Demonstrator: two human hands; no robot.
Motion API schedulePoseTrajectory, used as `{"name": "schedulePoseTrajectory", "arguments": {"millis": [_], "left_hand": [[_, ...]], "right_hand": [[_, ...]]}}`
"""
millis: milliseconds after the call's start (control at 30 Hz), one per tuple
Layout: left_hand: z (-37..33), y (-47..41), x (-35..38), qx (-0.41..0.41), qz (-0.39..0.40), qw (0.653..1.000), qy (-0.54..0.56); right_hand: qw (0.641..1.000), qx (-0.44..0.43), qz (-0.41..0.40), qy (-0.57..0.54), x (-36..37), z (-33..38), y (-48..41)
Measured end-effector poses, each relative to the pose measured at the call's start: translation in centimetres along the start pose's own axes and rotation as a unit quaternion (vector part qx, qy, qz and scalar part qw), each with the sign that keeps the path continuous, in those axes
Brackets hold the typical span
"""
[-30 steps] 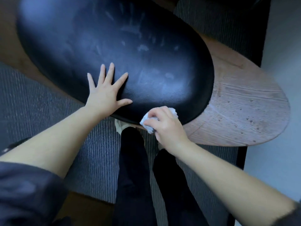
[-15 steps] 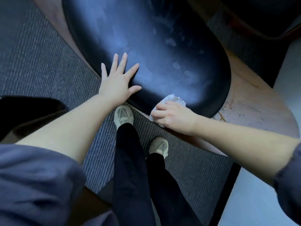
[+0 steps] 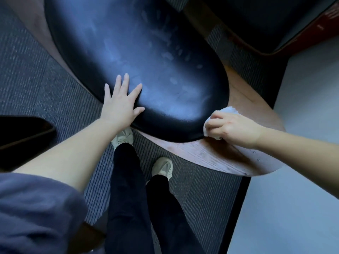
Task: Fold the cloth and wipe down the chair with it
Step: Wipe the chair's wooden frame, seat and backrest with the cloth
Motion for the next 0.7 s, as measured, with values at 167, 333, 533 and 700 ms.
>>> {"name": "schedulePoseTrajectory", "arguments": {"millis": [167,333,533,700], "left_hand": [[-3.6,-1.9,-0.1,0.036,0.030,0.999,0.003],[-8.3,-4.3,1.5,0.087,0.080,0.993,0.013],[-10.6,-4.7,3.3,0.097,0.123,0.988,-0.009],[-12.4,-7.0,1.9,0.100,0.146,0.984,-0.013]], "right_hand": [[0.957,0.249,-0.149,-0.008,-3.7,-9.4,1.9],[0.901,0.426,-0.072,-0.037,-0.7,-13.5,1.9],[0.878,0.465,-0.009,-0.116,1.7,-11.2,3.1],[0.842,0.502,-0.117,-0.161,-1.3,-18.0,3.4]]}}
Point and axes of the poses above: each hand's wrist, its own y-axis away from the middle knuckle, its own x-axis out of the palm, z = x × y, the point moved 9 cm from there along -y, towards the middle knuckle, and after that the axes turned 15 degrees about y, right-handed, at the moved point
